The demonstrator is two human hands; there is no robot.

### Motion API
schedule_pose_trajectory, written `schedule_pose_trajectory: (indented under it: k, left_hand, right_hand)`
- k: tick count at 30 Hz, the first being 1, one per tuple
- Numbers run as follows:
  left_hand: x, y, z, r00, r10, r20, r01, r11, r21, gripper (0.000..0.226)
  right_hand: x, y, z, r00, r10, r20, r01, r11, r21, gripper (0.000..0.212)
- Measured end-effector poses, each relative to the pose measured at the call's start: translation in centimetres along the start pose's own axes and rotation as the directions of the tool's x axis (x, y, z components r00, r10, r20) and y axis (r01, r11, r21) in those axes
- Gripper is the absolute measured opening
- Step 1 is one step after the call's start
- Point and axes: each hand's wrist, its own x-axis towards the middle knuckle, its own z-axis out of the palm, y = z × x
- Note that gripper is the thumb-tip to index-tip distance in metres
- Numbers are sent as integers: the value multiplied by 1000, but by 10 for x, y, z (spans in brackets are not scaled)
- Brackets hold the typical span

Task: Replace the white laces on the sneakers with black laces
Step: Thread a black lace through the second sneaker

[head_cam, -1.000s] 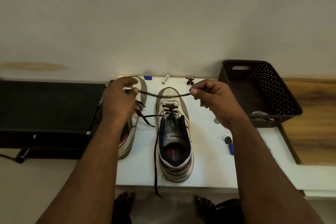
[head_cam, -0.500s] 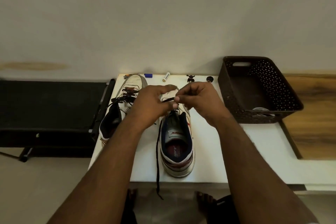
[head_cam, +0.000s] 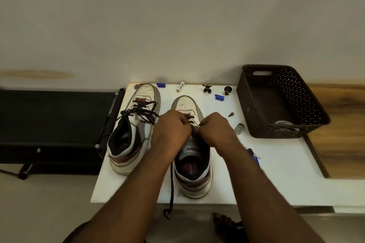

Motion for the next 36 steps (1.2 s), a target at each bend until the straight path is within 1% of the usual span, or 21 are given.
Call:
schedule_pose_trajectory:
  k: [2,5,8,11,14,17,18,19,21,22,23,24,28,30,33,36]
  left_hand:
    - [-2,1,2,1000,-12,-19,12,999,34,16]
    - [-4,4,4,999,-31,-19,32,999,23,16]
    - [-4,5,6,999,-37,11,38,999,-20,15]
    - [-3,2,5,997,-50,59,55,995,-88,15]
    - [-3,3,7,997,-53,60,57,997,-58,16]
    - [-5,6,9,998,-43,37,43,999,7,16]
    - [-6,6,10,999,-43,28,42,999,23,16]
    - [-6,7,10,999,-42,24,41,999,35,17]
    - [-6,7,9,999,-40,27,38,998,55,17]
    - [-6,7,9,999,-42,31,40,997,63,17]
    - [-6,8,8,998,-48,33,45,996,71,17]
    - [-5,8,8,998,-53,33,50,995,82,17]
    - [-4,8,8,998,-52,47,45,989,139,18]
    - [-3,7,7,997,-59,57,50,987,155,17]
    - [-2,4,6,996,-65,56,56,986,160,14]
    - [-1,5,6,996,-71,59,60,984,166,15]
  right_hand:
    - [-4,5,-8,997,49,58,-59,982,180,11]
    - [-7,7,-15,988,95,121,-130,936,328,19]
    - [-9,6,-17,983,108,150,-157,915,371,22]
    - [-8,6,-17,981,114,155,-167,908,384,19]
    - [-7,6,-16,980,118,159,-175,893,414,15]
    - [-5,7,-17,977,126,171,-188,890,416,7]
    - [-5,8,-18,971,139,194,-212,877,432,10]
    - [-3,10,-20,959,154,238,-252,847,467,17]
    - [0,13,-28,916,172,361,-358,758,545,33]
    - [1,14,-31,898,173,406,-395,723,566,38]
    - [2,16,-33,888,169,429,-411,712,570,38]
    - [3,18,-34,886,167,433,-408,723,557,35]
    - [3,18,-31,915,156,373,-333,814,476,18]
    - [2,17,-29,920,142,364,-307,840,447,14]
    - [2,15,-27,925,126,358,-283,859,428,15]
    - [1,14,-28,926,105,362,-264,866,425,22]
